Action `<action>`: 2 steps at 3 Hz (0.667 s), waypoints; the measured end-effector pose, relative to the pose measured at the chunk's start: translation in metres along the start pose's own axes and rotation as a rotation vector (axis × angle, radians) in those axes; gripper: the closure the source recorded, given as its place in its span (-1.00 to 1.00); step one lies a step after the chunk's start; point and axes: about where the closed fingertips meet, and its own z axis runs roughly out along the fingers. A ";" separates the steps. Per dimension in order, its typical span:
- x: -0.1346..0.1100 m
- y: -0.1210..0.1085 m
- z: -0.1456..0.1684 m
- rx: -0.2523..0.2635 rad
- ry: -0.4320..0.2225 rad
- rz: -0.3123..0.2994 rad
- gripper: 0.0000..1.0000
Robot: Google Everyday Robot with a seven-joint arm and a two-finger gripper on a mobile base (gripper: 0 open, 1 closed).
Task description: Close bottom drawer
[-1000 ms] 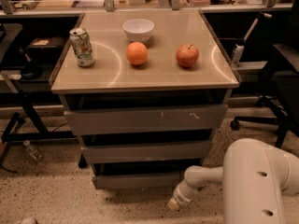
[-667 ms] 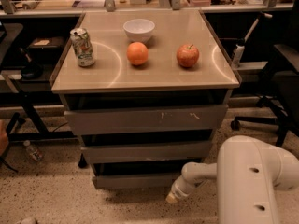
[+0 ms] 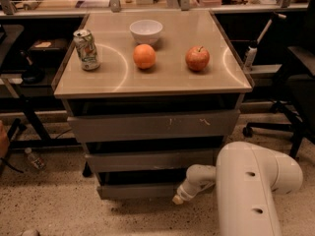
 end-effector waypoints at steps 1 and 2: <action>-0.012 -0.012 0.002 0.023 -0.004 -0.020 1.00; -0.020 -0.017 0.000 0.031 -0.003 -0.044 1.00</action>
Offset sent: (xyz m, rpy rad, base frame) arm 0.0412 0.0064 0.0092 -0.0248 -0.0666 0.0531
